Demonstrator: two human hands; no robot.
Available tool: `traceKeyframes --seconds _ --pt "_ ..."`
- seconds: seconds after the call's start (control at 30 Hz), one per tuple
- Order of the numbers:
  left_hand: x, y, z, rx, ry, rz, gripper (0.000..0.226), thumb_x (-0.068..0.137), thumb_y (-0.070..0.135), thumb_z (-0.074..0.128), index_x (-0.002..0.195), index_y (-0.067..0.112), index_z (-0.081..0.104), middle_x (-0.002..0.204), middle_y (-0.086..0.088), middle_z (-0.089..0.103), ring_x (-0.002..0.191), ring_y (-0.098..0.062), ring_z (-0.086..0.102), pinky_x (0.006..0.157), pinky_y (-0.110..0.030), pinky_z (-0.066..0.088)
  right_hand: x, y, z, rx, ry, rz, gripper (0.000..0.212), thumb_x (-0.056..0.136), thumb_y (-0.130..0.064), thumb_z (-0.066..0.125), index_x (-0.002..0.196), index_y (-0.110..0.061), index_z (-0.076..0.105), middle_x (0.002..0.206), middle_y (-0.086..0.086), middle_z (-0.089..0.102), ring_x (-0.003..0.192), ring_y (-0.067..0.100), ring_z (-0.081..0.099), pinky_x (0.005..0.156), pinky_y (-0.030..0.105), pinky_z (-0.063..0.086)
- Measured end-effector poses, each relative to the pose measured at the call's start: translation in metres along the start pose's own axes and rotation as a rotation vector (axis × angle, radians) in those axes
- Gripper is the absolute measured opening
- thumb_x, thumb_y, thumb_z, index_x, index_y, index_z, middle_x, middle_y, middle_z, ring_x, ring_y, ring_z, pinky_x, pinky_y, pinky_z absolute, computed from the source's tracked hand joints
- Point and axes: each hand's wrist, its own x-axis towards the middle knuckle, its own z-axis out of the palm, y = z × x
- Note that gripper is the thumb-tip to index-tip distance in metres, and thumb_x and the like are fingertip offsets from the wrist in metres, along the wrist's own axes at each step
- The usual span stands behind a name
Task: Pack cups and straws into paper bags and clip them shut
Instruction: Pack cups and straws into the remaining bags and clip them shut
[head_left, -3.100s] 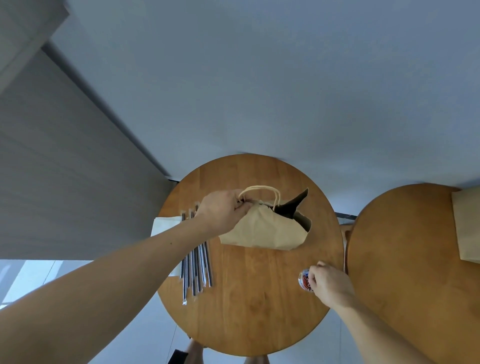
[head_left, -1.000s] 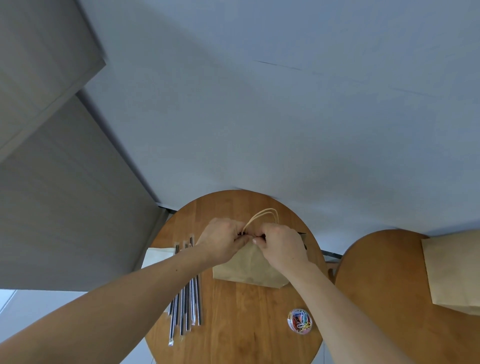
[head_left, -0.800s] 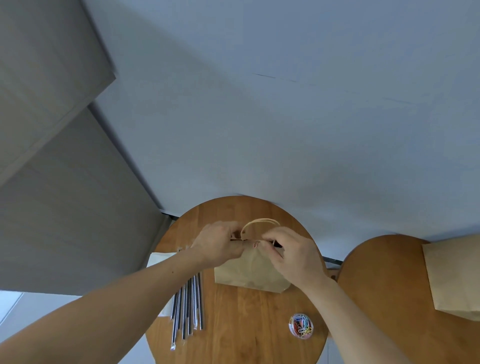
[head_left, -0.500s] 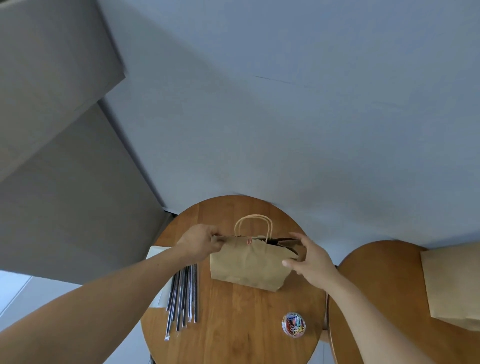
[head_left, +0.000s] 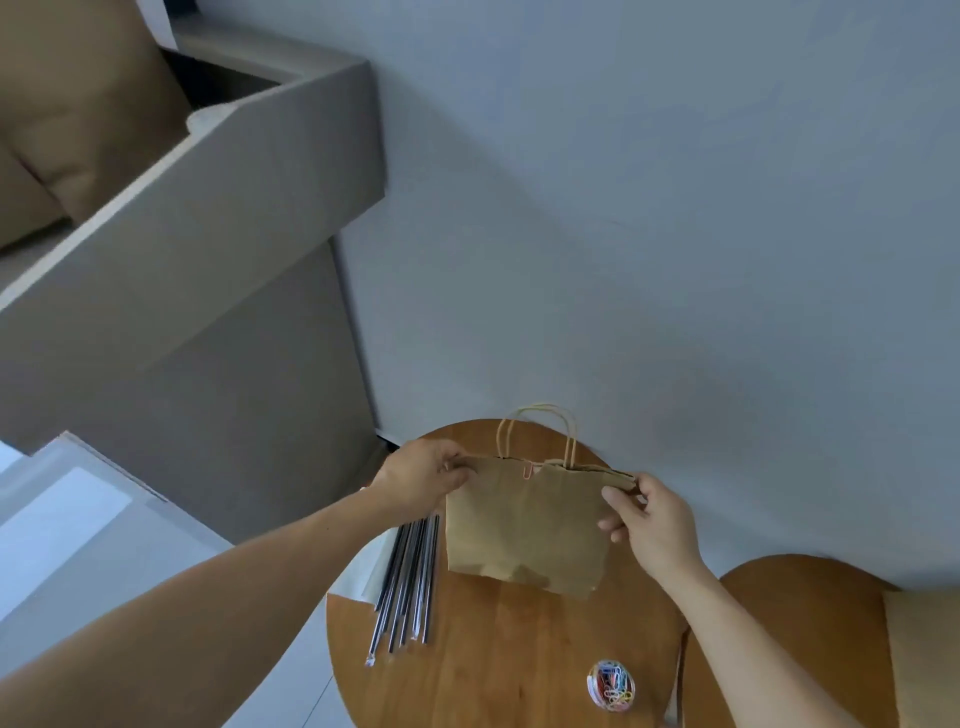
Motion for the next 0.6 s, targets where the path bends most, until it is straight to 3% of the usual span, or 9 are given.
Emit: traceKeyframes --seconds 0.1,0.27,0.33,0.4,0.5,0.6 --pt "-0.018 0.009 -0.036 -0.17 0.05 0.053 0.018 0.091 0.024 0.068 0.074 0.026 0.063 0.067 -0.001 0.064 0.059 -0.019 0.059 0.06 -0.029 0.049 -0.013 -0.047 0.007 0.131 0.104 -0.051 0.004 0.096 -0.015 0.062 0.099 -0.013 0.063 0.071 0.003 0.073 0.063 0.023 0.071 0.056 0.032 0.056" --pt "-0.056 0.025 -0.113 -0.407 0.223 0.169 0.029 0.087 0.021 0.076 0.065 0.03 0.059 0.049 0.023 0.057 0.047 0.007 0.051 0.049 -0.006 0.037 -0.034 -0.14 0.024 0.22 0.251 -0.21 0.003 0.095 -0.012 0.064 0.094 -0.013 0.062 0.06 0.005 0.069 0.055 0.02 0.067 0.053 0.027 0.057" --pt "-0.072 0.034 -0.145 -0.52 0.275 0.222 0.021 0.086 0.021 0.077 0.069 0.029 0.066 0.059 0.024 0.065 0.056 0.008 0.059 0.054 -0.005 0.042 -0.041 -0.178 0.029 0.227 0.287 -0.279 0.004 0.094 -0.012 0.064 0.091 -0.014 0.062 0.058 0.004 0.068 0.051 0.019 0.066 0.051 0.026 0.056" --pt "-0.087 0.043 -0.177 -0.611 0.339 0.263 0.009 0.085 0.022 0.077 0.078 0.026 0.073 0.073 0.017 0.073 0.067 0.004 0.067 0.062 -0.009 0.048 -0.046 -0.215 0.034 0.221 0.312 -0.335 0.005 0.094 -0.014 0.065 0.091 -0.011 0.062 0.057 0.003 0.068 0.05 0.02 0.065 0.052 0.029 0.056" --pt "-0.108 0.059 -0.225 -0.679 0.444 0.344 0.004 0.086 0.023 0.076 0.083 0.021 0.074 0.079 0.008 0.076 0.07 -0.003 0.069 0.064 -0.015 0.052 -0.049 -0.271 0.04 0.256 0.351 -0.417 0.009 0.093 -0.016 0.066 0.092 -0.007 0.063 0.056 0.001 0.068 0.048 0.017 0.065 0.052 0.029 0.057" --pt "-0.128 0.075 -0.273 -0.714 0.55 0.412 0.005 0.089 0.023 0.073 0.086 0.019 0.074 0.083 0.002 0.077 0.08 -0.014 0.073 0.074 -0.027 0.059 -0.054 -0.33 0.048 0.29 0.356 -0.501 0.007 0.092 -0.02 0.067 0.087 -0.018 0.063 0.059 -0.005 0.069 0.051 0.019 0.066 0.057 0.034 0.057"
